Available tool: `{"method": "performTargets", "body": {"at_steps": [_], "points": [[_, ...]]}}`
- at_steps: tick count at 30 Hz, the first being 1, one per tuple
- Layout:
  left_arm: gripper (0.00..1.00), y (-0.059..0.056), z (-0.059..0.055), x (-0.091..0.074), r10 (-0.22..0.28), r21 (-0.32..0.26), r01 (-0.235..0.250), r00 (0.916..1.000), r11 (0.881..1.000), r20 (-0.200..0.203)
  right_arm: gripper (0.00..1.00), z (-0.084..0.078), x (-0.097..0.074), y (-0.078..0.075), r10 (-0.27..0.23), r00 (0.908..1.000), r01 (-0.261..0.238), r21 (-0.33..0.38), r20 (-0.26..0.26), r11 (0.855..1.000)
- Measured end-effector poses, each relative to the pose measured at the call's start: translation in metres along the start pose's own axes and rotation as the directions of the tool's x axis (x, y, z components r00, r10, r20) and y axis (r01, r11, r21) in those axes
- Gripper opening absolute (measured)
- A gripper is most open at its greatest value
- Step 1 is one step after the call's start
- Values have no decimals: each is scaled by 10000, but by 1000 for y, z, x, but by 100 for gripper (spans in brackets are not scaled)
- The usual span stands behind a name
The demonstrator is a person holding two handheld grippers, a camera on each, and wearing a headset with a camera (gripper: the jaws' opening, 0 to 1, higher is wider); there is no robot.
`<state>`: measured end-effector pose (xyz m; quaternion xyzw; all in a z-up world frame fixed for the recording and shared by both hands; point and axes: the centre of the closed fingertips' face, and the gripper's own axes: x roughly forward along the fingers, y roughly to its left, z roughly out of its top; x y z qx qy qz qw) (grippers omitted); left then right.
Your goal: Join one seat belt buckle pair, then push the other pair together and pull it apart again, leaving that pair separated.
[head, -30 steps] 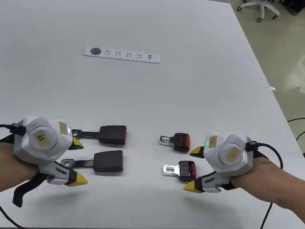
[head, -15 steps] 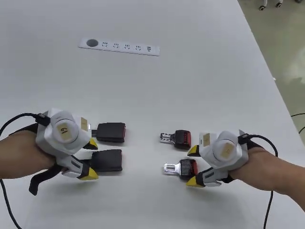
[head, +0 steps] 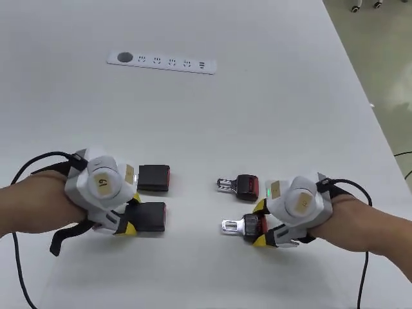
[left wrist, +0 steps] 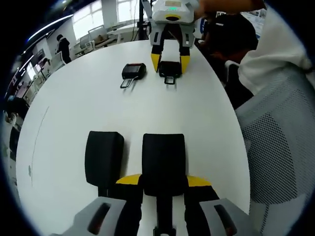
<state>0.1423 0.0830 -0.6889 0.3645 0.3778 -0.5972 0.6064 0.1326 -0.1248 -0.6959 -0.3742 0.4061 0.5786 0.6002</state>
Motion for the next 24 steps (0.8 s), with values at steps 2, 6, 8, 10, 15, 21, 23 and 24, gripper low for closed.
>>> {"method": "performTargets", "body": {"at_steps": [2,6,8,10,15,21,23,24], "points": [[34,-2,1,0,-49,125,50,10000,9999,-52,33,-1,1,0,-79,9999,76,-320,-82,9995],[34,-1,-1,-1,-122,71,123,9999,9999,-111,33,-1,1,-3,-24,10000,24,87,40,10000],[33,0,-2,-2,-90,3,90,10000,10000,-40,33,-1,2,-3,-46,10000,46,4,-39,10000],[33,0,-3,-1,-61,-29,61,10000,10000,-25,33,0,3,-3,-57,9999,57,-5,-110,10000],[33,2,-4,-1,-82,-16,82,10000,10000,-28,33,1,1,-2,-81,9998,82,44,-174,10000],[33,3,-3,-1,-108,-88,107,9999,9999,-84,33,6,0,-5,-456,9989,463,578,-128,9973],[33,3,-2,0,-105,-86,105,9999,9999,-98,33,10,1,-5,-493,9987,485,763,91,9959],[33,3,-1,0,-98,-95,97,9999,9999,-108,33,12,2,-5,-461,9988,446,822,165,9956]]}}
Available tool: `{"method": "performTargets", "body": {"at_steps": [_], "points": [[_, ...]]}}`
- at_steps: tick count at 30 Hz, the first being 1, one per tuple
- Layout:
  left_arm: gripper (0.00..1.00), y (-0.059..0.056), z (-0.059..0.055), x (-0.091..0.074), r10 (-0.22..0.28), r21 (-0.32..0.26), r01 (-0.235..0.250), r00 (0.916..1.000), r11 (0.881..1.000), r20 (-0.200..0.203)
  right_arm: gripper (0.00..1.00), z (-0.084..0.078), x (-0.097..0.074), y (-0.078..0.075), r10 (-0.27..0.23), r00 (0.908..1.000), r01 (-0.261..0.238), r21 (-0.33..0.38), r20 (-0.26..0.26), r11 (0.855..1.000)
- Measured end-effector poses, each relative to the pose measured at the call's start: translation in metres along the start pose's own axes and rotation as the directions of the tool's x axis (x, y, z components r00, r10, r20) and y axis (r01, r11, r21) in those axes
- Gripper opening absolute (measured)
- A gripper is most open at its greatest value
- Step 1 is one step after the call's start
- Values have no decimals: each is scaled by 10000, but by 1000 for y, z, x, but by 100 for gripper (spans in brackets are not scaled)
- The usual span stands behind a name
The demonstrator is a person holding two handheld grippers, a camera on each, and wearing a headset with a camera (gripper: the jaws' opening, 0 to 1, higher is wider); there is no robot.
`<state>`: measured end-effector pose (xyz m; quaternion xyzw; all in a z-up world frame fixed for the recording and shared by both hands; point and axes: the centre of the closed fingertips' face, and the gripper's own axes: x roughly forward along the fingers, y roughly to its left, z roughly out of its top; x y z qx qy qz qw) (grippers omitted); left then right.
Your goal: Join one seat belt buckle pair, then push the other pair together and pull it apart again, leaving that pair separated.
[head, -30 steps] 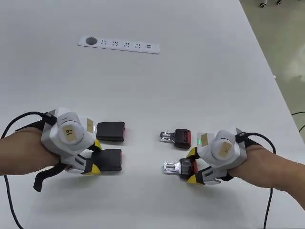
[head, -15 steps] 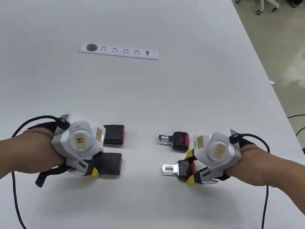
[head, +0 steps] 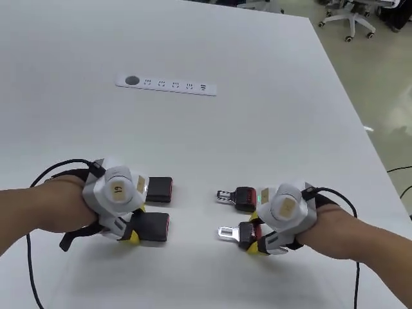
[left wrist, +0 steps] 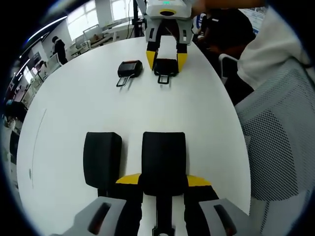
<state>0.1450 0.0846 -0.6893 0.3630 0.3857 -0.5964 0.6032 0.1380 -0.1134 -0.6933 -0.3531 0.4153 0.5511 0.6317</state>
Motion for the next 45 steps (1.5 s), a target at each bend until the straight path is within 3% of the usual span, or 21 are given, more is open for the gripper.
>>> {"method": "performTargets", "body": {"at_steps": [31,32,45], "points": [[33,-2,2,4,17,-36,-18,9997,10000,-250,33,93,39,13,15,9928,44,-489,1198,9988],[33,-2,3,4,14,-26,-15,9997,10000,-246,33,92,39,12,-13,9944,72,-559,1053,9984],[33,-3,1,4,-38,122,43,9991,9999,-429,32,105,43,15,68,9895,35,-705,1444,9975]]}}
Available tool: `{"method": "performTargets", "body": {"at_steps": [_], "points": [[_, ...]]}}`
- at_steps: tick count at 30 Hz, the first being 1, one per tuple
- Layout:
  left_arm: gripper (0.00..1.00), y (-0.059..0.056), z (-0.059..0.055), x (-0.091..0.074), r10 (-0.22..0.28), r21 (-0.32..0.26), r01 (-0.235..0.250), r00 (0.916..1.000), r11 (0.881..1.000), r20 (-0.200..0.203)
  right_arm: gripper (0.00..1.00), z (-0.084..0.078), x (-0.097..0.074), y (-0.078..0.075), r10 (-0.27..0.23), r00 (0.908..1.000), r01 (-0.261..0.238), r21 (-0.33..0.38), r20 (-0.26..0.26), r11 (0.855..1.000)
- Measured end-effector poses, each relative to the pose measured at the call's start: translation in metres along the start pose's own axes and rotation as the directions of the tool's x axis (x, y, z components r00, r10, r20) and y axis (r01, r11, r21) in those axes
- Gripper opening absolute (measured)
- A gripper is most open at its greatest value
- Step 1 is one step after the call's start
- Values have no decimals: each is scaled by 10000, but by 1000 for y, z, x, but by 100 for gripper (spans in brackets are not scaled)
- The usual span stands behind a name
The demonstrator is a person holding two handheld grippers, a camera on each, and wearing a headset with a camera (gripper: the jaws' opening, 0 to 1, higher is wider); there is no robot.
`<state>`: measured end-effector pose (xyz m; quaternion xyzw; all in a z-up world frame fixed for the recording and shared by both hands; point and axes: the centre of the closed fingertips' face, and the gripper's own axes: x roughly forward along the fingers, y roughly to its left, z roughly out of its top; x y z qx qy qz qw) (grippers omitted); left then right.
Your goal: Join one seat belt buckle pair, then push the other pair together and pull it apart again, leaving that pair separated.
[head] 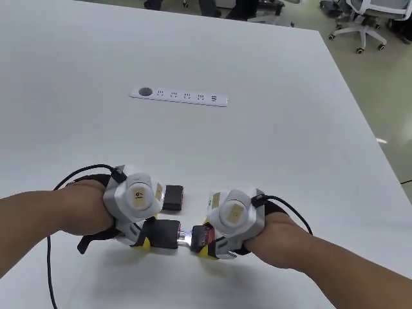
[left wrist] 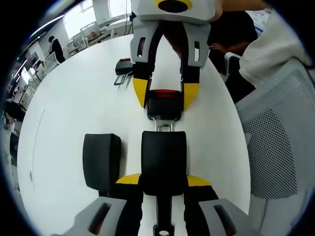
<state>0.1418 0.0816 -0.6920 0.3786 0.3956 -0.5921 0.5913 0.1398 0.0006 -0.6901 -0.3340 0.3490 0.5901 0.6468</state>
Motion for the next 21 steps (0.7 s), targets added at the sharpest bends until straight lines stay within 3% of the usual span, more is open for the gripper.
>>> {"method": "performTargets", "body": {"at_steps": [4,11,18,19,21], "points": [[32,0,-1,0,-45,144,44,10000,9999,76,31,2,1,-1,2,10000,-2,-83,24,10000],[32,1,-3,-1,-9,-107,13,9994,9999,346,30,13,6,-2,61,9999,-59,-183,85,9998],[32,0,-2,-2,6,-141,-3,9997,9999,229,30,21,13,-1,59,9997,-58,-72,217,10000],[32,-1,-4,-3,-46,-110,47,9999,9999,90,30,25,14,4,290,9991,-291,9,323,9996],[32,0,-3,-2,-57,-30,58,9999,10000,161,30,30,13,5,136,9997,-133,-155,203,9998]]}}
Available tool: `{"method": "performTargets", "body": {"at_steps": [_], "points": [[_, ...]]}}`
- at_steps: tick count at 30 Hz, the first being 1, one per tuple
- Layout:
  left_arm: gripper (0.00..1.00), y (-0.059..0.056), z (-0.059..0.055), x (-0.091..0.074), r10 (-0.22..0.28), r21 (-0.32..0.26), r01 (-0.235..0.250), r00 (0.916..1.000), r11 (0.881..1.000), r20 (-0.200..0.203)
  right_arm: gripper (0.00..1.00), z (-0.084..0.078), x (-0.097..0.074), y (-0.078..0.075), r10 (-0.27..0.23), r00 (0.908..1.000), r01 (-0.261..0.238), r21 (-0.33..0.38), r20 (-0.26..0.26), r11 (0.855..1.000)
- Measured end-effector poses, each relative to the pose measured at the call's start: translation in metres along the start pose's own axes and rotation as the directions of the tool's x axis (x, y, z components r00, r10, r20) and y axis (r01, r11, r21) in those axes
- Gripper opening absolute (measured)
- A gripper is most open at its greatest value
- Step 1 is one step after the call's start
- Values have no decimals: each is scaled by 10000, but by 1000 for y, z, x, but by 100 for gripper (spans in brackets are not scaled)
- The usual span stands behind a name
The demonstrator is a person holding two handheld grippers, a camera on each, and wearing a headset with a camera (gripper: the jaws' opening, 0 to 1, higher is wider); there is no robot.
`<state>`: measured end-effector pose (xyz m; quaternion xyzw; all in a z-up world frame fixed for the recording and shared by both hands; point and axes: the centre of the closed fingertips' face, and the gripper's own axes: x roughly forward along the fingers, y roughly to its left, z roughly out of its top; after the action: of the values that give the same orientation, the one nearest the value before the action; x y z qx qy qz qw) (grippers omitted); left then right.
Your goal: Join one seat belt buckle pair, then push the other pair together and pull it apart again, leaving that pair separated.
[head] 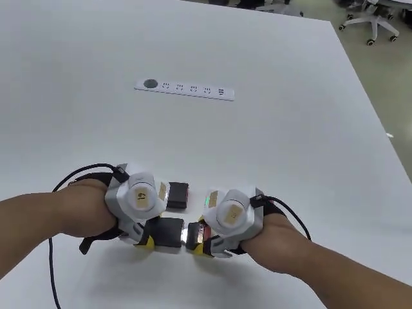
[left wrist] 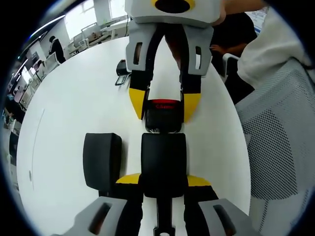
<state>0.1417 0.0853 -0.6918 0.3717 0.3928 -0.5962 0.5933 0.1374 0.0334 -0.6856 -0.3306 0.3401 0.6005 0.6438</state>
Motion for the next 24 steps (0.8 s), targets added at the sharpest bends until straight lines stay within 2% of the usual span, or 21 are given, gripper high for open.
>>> {"method": "performTargets", "body": {"at_steps": [6,8,10,16,24], "points": [[32,2,-2,2,14,33,-13,9999,10000,-142,30,0,-5,0,-4,10000,5,31,-31,10000],[32,4,-3,1,-110,30,110,9999,9999,128,30,-3,-6,-2,79,10000,-79,11,-50,10000],[32,3,-4,-1,-174,-47,176,9993,9998,332,30,-5,-7,-2,101,9998,-106,-349,-160,9993],[31,4,-1,-2,-97,-366,113,9990,9993,443,30,-11,-6,-6,-18,10000,17,-179,-72,9998],[31,3,0,-3,-22,-149,26,9998,9999,206,30,-16,-5,-9,46,9999,-47,75,109,10000]]}}
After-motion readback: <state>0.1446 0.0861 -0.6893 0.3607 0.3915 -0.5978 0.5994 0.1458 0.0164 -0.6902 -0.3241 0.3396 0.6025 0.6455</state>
